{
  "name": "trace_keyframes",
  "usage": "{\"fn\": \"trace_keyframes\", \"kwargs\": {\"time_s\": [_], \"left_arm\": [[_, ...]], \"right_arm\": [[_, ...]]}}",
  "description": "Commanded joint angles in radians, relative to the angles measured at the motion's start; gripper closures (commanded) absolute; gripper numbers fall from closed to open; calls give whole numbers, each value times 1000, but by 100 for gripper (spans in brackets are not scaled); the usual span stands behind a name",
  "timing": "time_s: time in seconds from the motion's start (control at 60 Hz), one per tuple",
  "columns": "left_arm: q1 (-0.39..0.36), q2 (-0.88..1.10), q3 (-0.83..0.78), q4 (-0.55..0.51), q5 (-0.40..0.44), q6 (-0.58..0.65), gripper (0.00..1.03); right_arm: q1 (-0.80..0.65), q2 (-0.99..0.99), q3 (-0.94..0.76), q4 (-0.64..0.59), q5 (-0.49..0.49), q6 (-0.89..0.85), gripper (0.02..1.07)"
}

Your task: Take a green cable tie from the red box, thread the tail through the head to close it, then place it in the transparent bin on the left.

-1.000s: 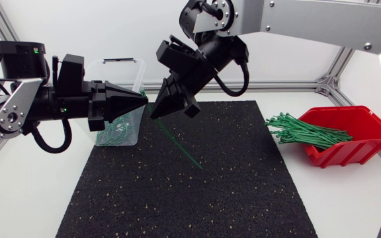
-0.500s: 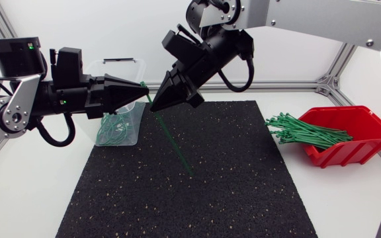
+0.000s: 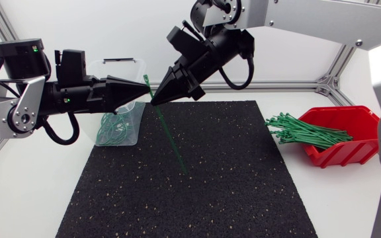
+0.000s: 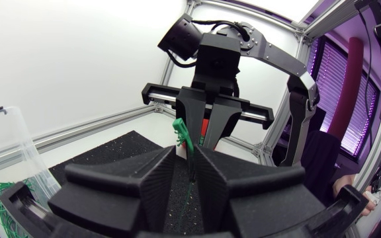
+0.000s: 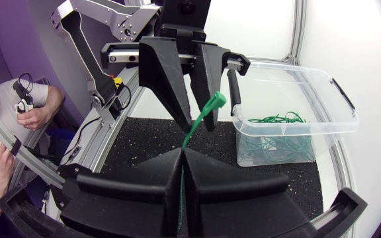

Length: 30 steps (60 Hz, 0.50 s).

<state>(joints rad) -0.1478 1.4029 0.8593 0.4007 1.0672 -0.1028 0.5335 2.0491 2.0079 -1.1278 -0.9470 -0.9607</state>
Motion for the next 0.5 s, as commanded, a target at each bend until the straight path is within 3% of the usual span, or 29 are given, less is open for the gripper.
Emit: {"fn": "trace_keyframes", "kwargs": {"time_s": [0.0,0.483], "left_arm": [[-1,19,17,15,8,-25,81],[2,31,18,49,8,-77,81]], "right_arm": [[-4,29,28,-17,-22,20,102],[-10,51,42,-15,-45,22,102]]}}
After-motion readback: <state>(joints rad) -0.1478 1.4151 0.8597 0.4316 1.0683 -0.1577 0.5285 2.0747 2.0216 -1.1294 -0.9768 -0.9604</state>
